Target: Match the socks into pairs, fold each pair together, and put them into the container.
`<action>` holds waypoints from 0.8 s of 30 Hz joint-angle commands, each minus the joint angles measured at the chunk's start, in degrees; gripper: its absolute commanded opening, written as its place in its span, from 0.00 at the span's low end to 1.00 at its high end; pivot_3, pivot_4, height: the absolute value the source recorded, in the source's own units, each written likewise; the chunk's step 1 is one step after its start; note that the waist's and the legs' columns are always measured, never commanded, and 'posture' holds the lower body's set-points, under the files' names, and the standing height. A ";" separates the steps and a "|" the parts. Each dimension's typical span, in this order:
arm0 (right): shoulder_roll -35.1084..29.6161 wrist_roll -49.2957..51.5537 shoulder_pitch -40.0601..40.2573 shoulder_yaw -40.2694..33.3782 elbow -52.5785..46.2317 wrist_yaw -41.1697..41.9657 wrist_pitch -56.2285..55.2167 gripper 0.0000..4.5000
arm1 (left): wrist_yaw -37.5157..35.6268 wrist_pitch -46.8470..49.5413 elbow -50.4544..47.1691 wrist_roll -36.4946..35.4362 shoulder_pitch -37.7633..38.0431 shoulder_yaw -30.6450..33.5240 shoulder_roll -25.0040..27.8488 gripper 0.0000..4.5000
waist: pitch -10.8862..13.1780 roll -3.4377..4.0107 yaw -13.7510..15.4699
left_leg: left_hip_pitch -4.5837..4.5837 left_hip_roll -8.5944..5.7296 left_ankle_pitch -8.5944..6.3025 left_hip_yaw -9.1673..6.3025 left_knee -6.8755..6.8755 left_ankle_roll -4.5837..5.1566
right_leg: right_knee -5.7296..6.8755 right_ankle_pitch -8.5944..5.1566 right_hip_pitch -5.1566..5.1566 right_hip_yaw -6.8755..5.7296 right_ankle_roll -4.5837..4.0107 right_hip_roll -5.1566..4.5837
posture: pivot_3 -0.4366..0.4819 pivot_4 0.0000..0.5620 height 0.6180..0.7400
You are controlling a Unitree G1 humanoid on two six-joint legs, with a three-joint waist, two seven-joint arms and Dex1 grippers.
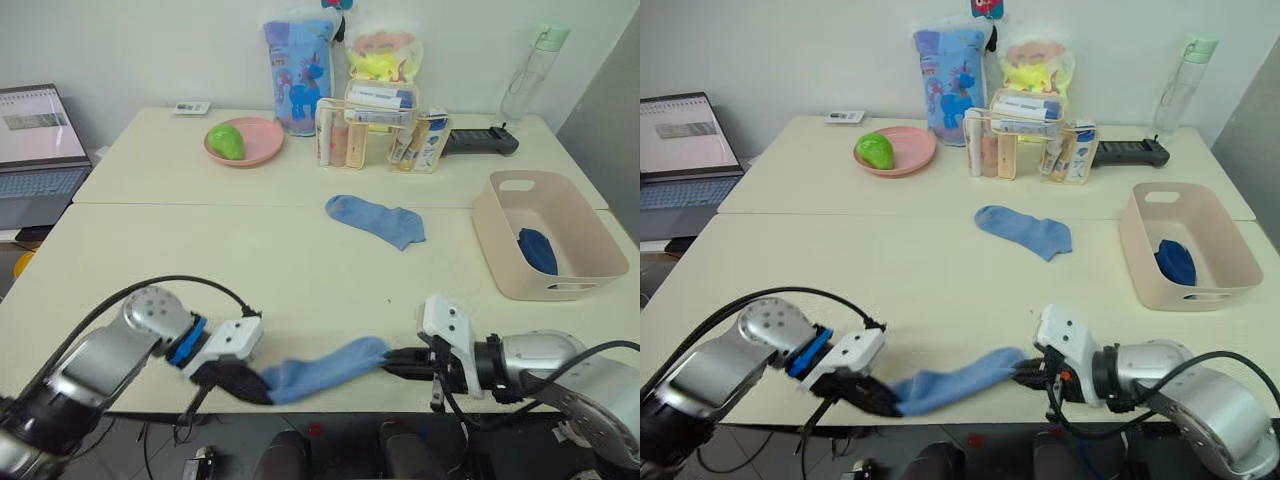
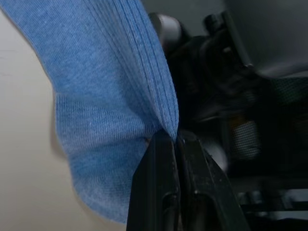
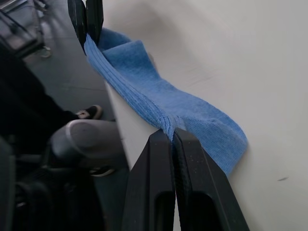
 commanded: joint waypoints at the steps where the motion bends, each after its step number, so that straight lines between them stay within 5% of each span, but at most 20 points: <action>1: 0.73 6.89 -1.79 -4.85 -0.67 -1.76 5.37 0.01 | 1.41 10.81 -0.46 -5.82 -4.66 1.20 -1.30 0.00 | 0.01 -0.01 0.20 | 0.02 -0.01 0.00 0.00 0.01 0.00 | 0.01 0.00 0.03 -0.02 0.00 0.01 | 0.48 0.27 0.69; 10: 11.49 6.32 -11.94 -6.11 9.92 -15.91 14.12 0.01 | 2.93 14.88 21.45 1.34 -20.83 -7.13 -10.76 0.00 | 0.00 0.00 -0.01 | 0.03 -0.06 0.00 0.13 0.00 0.00 | 0.07 0.00 -0.06 -0.08 0.00 0.19 | 0.48 0.27 0.69; 24: 7.03 -3.02 -17.22 3.52 17.71 -16.95 2.13 0.01 | 3.67 -7.52 52.04 13.97 -34.45 -8.24 -21.94 0.00 | 0.00 -0.01 -0.02 | -0.07 -0.05 0.01 0.23 0.03 -0.01 | 0.05 -0.01 -0.20 -0.02 -0.01 0.05 | 0.48 0.27 0.69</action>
